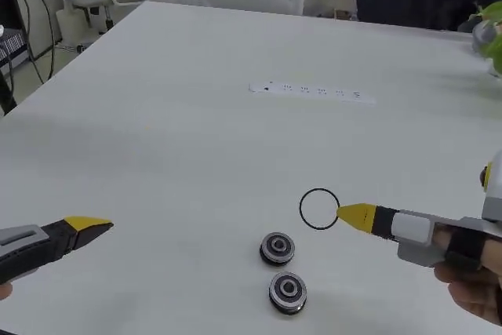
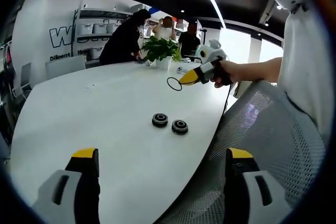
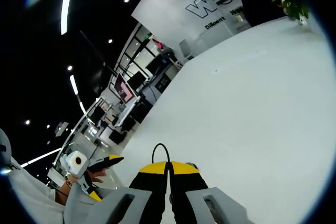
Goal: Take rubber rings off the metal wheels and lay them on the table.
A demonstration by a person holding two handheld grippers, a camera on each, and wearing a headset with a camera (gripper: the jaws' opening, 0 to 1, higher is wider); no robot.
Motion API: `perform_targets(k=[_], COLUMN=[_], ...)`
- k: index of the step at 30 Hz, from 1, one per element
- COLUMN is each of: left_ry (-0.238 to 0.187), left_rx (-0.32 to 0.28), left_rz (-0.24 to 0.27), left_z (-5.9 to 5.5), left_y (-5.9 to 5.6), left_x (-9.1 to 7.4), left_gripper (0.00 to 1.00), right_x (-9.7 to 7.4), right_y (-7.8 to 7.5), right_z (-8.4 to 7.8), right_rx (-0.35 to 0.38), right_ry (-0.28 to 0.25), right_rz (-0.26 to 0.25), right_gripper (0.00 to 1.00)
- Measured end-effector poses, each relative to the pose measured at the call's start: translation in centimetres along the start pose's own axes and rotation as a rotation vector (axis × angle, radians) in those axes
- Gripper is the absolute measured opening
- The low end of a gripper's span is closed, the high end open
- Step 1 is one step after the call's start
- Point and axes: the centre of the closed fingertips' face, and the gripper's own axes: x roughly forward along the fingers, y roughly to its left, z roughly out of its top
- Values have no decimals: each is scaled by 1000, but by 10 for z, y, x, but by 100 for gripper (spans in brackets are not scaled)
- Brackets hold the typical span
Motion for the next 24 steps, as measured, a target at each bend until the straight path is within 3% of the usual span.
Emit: perform_targets(k=[15,20,24], left_ry=[12,20,31], left_rx=[4,6,9], left_rz=[8,-2,-7], left_z=[-2,-3,-4], left_y=[1,-1,-1], left_x=[1,3,3], left_gripper=[99,99,99], right_x=[10,14,17], right_y=[16,26,29], right_z=[-7,-4,-6], right_rx=[-39,0,-10], right_ry=[32,15,23], right_rz=[31,74,81], right_gripper=[0,0,0])
